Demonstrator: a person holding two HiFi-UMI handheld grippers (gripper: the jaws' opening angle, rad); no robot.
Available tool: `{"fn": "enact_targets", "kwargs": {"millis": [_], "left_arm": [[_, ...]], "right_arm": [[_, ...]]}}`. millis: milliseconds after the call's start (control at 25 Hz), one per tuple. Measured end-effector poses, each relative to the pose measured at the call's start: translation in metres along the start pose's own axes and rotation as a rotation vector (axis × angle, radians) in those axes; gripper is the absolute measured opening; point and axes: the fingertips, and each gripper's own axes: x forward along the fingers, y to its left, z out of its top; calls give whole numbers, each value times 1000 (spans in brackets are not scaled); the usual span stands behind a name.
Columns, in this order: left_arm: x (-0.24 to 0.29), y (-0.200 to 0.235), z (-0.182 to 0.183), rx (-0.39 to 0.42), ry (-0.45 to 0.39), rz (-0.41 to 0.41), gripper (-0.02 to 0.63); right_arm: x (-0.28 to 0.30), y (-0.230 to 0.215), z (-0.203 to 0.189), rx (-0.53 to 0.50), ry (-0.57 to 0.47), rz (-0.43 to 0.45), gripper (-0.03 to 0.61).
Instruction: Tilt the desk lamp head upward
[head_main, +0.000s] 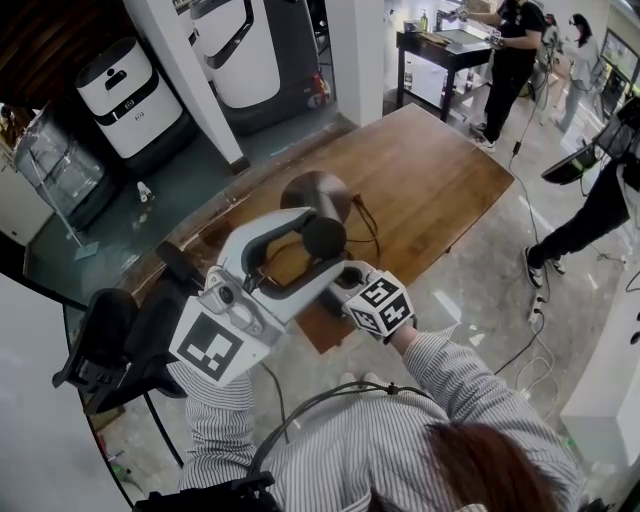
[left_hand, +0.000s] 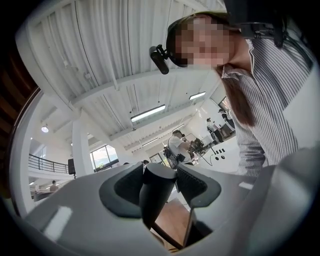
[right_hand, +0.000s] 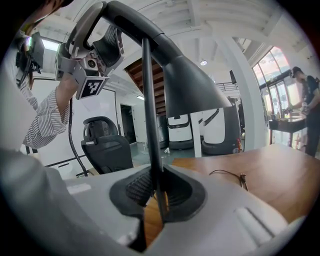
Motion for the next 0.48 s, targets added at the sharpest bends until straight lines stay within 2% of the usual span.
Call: {"fn": "enact_targets", "kwargs": {"millis": [120, 200, 320, 360, 400, 480], "left_arm": [[1, -8, 0, 4, 0, -13, 218], [0, -12, -1, -26, -12, -20, 218], [-6, -16, -3, -147, -49, -25, 213], [-8, -17, -4, -205, -69, -30, 138], [-10, -19, -5, -245, -88, -32, 112], [-10, -20, -9, -249, -81, -18, 100]], "right_arm": [[-2, -2, 0, 14, -8, 2, 40], [-2, -2, 0, 20, -11, 4, 40], [-1, 0, -1, 23, -8, 7, 40], [-1, 0, -2, 26, -8, 7, 38], [-1, 0, -2, 30, -9, 5, 38], [0, -1, -3, 30, -6, 0, 38]]}}
